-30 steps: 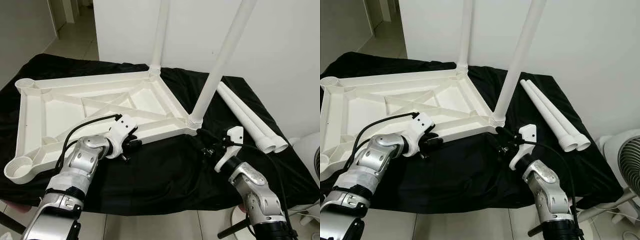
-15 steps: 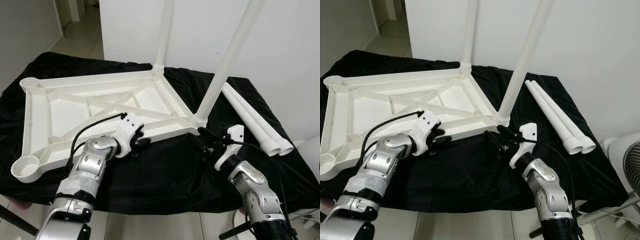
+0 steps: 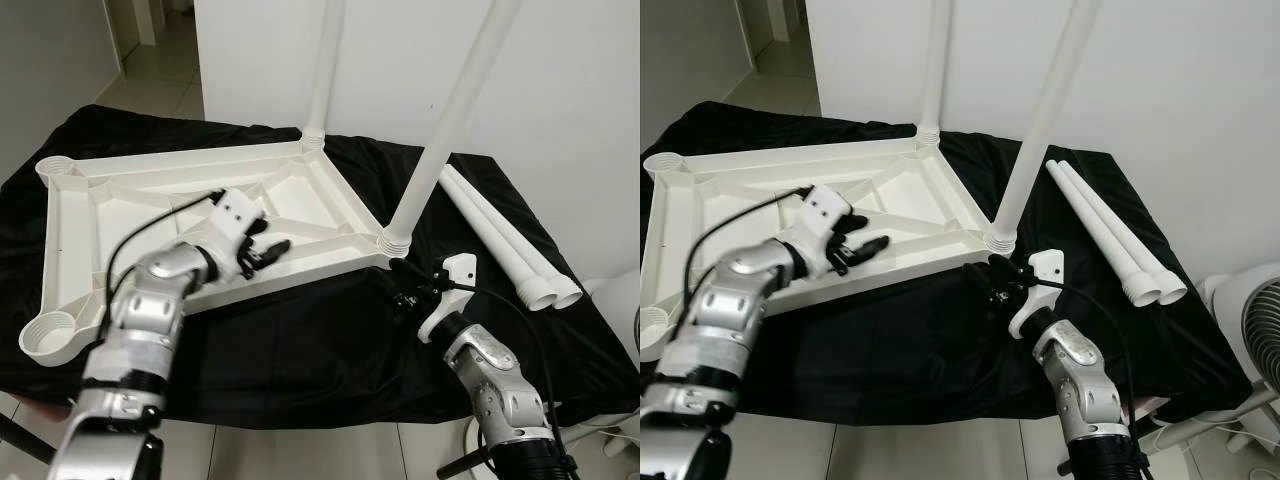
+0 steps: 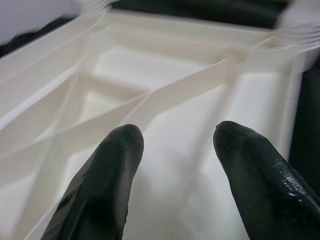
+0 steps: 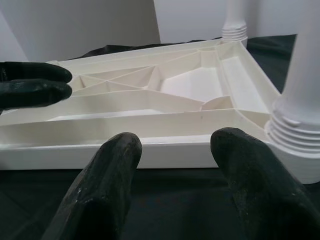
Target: Building children table
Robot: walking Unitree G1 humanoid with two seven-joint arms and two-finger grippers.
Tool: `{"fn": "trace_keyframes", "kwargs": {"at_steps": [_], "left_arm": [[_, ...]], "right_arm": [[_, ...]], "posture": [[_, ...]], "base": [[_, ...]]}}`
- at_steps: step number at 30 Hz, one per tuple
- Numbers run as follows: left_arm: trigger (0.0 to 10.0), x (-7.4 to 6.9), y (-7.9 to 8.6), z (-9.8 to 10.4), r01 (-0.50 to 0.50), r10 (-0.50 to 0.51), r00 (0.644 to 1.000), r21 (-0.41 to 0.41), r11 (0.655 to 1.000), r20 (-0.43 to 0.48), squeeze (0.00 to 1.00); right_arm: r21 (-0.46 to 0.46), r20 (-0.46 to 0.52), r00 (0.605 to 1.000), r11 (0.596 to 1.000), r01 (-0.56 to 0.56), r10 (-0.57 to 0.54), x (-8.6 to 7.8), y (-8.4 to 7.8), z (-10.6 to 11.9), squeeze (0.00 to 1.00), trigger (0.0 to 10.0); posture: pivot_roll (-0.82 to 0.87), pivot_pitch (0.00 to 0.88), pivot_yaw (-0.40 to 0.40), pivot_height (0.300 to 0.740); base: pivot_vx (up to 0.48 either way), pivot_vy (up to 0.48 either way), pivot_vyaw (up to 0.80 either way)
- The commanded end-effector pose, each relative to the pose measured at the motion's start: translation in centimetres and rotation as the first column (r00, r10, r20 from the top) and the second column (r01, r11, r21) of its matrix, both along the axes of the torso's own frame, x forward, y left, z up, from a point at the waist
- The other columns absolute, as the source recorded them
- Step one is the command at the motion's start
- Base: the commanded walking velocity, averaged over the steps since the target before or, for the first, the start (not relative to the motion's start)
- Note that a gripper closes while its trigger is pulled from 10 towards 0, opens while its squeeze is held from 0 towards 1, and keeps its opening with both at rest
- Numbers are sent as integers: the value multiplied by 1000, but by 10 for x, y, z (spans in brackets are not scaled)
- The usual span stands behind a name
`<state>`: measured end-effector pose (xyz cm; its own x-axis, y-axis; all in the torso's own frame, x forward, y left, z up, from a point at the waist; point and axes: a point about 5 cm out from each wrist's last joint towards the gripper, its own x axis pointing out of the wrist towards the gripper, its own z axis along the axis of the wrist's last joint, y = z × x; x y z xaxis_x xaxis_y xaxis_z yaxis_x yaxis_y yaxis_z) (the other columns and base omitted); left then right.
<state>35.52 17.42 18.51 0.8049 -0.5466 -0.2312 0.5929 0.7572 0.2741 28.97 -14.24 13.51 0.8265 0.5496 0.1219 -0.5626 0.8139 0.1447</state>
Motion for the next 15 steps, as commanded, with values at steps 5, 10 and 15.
{"fn": "trace_keyframes", "kwargs": {"at_steps": [5,10,15], "left_arm": [[10000,9,43,-9,-437,435,899,66,897,48,0],[10000,8,61,-11,-508,499,861,156,847,99,0],[10000,5,68,-14,-509,489,861,248,824,144,0]], "right_arm": [[-18,-1,999,999,34,-34,2,-8,-2,0,10000],[-19,3,999,999,50,-49,5,-12,0,0,10000],[-20,5,999,999,47,-47,7,-12,2,0,10000]], "posture": [[66,0,-120,740],[68,1,-128,740],[73,2,-134,740]], "base": [[0,0,0],[0,0,0],[0,0,0]]}}
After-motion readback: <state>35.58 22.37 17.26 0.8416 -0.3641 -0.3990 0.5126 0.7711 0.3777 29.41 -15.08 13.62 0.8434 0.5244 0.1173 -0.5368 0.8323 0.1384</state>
